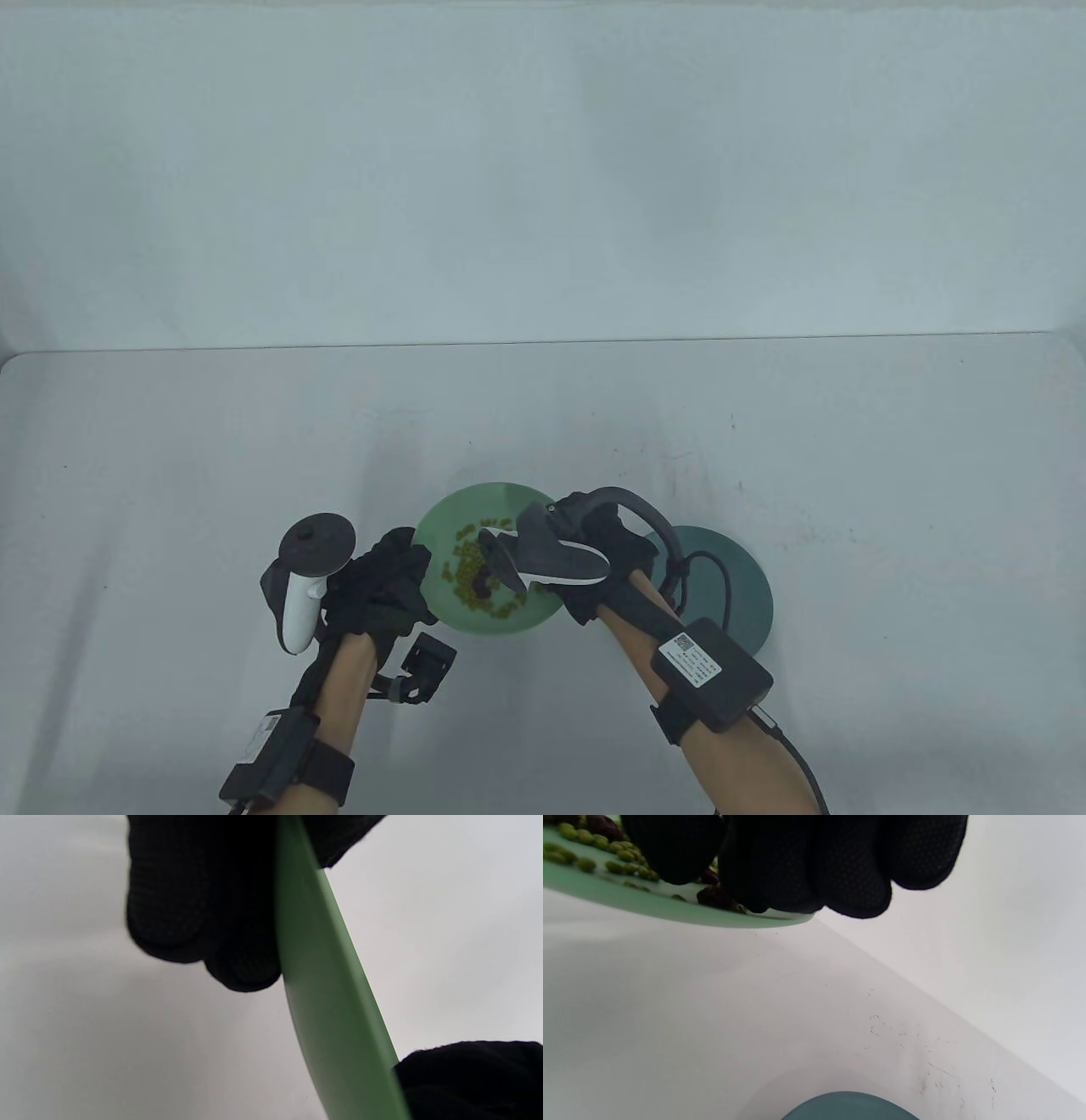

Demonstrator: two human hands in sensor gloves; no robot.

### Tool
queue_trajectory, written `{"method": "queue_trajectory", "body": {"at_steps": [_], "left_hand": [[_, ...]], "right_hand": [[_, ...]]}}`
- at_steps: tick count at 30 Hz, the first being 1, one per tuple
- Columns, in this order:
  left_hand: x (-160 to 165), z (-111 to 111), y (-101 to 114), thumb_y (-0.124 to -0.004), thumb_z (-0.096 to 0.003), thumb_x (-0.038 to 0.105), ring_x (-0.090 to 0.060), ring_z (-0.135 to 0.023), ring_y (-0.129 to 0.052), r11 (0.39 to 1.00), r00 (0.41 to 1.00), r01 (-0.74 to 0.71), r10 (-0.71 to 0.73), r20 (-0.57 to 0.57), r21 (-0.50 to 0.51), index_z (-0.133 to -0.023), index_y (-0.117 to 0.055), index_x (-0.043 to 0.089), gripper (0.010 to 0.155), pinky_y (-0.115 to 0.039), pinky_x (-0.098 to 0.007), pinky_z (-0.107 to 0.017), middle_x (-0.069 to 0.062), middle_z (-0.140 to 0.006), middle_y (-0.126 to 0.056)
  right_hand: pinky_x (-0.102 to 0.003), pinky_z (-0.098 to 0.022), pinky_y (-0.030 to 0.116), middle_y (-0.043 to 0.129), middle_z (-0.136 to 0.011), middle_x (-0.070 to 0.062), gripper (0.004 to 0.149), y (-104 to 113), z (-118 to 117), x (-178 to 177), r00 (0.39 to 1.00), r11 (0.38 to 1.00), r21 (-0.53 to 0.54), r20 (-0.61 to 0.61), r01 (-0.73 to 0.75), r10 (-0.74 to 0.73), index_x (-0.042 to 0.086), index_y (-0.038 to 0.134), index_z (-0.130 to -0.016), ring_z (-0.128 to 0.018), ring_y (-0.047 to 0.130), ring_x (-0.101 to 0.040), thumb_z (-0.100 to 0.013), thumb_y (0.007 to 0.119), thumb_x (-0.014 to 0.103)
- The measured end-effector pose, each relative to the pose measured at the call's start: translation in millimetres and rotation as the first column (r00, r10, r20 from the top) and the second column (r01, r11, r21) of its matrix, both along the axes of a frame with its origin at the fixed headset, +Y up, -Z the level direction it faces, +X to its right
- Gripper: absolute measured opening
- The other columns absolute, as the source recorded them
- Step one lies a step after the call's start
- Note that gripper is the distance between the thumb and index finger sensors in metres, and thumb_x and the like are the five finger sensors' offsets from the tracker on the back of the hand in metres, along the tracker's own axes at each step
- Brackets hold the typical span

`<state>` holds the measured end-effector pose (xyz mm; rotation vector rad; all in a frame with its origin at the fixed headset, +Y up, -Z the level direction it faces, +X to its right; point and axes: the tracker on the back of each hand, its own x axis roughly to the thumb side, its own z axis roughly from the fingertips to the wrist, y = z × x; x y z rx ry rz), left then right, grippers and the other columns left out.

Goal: Pick cranberries with hand pinch into plate

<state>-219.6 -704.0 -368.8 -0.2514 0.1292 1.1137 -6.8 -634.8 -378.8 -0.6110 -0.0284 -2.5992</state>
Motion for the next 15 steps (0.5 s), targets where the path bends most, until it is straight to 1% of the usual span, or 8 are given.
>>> {"method": "queue_trajectory", "body": {"at_steps": [9, 15], "left_hand": [[-1.2, 0.4, 1.2, -0.066, -0.0585, 0.019, -0.024, -0.046, -0.110, 1.000, 1.000, -0.016, 0.016, -0.005, 0.006, -0.104, -0.056, -0.006, 0.053, -0.097, -0.031, -0.034, -0.021, -0.080, -0.085], [-1.9, 0.5, 3.1, -0.066, -0.0584, 0.019, -0.024, -0.046, -0.110, 1.000, 1.000, -0.023, 0.023, 0.000, 0.016, -0.104, -0.056, -0.006, 0.053, -0.097, -0.031, -0.034, -0.021, -0.080, -0.085]], "right_hand": [[-0.046, -0.059, 0.083, 0.096, -0.063, 0.008, 0.049, -0.3, 1.2, -2.2, 1.000, 1.000, 0.012, 0.010, -0.013, 0.013, 0.024, 0.086, -0.084, -0.057, 0.098, -0.013, -0.049, 0.074, 0.056], [-0.045, -0.059, 0.083, 0.096, -0.062, 0.008, 0.048, 5.7, 5.1, -3.1, 1.000, 0.999, 0.017, 0.001, -0.031, 0.031, 0.023, 0.087, -0.083, -0.056, 0.098, -0.013, -0.049, 0.075, 0.055]]}}
